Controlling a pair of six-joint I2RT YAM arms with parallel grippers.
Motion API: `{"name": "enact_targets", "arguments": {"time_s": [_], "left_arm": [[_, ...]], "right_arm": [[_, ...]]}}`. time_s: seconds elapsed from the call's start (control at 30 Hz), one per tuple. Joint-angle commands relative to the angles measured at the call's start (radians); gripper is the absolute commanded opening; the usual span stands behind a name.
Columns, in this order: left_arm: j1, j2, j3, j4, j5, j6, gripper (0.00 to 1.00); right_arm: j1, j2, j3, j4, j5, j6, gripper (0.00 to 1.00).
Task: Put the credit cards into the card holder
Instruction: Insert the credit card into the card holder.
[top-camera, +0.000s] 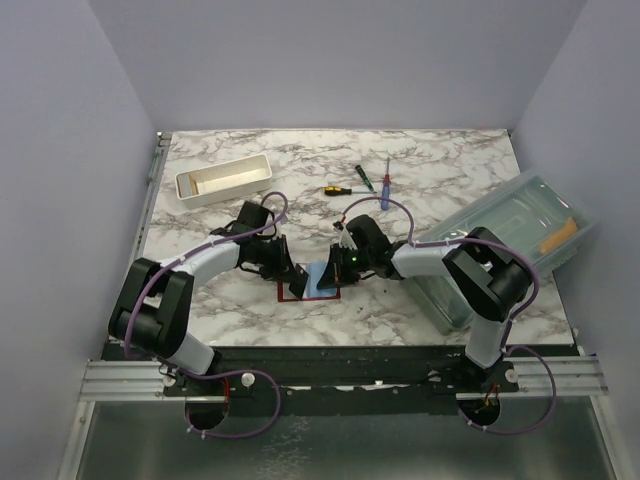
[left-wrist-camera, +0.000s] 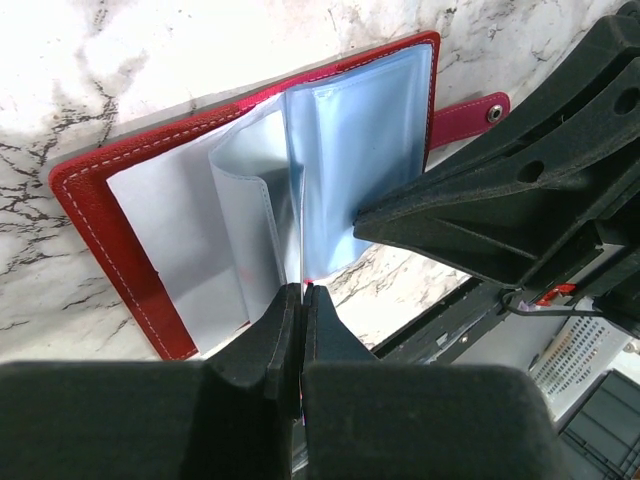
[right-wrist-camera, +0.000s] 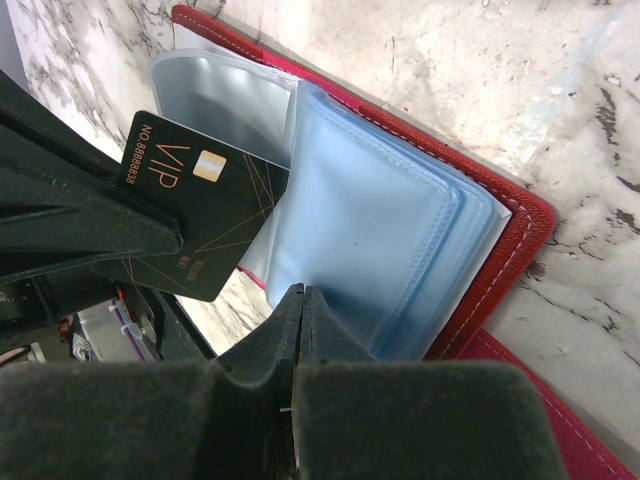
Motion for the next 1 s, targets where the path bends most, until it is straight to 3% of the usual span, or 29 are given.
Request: {"name": "enact_targets", "arguments": {"time_s": [0.0,0.5,0.97], "left_arm": [[0.005,0.004,-0.010,0.035,0.039,0.025,0.00],[0.005,0.001,-0.036,0.100,0.085,0.013,0.00],[0.005,-0.030,-0.143,0.320,0.078,-0.006,0.00]], "right_arm": [[-0.001,0.022,-0.006,-0.007,-0.008,-0.022,0.00],[-0.002,0.019,-0.001,-0.007,-0.011,-0.029,0.00],[-0.001,0.034,-0.004,0.001,0.001,-0.032,0.00]]}}
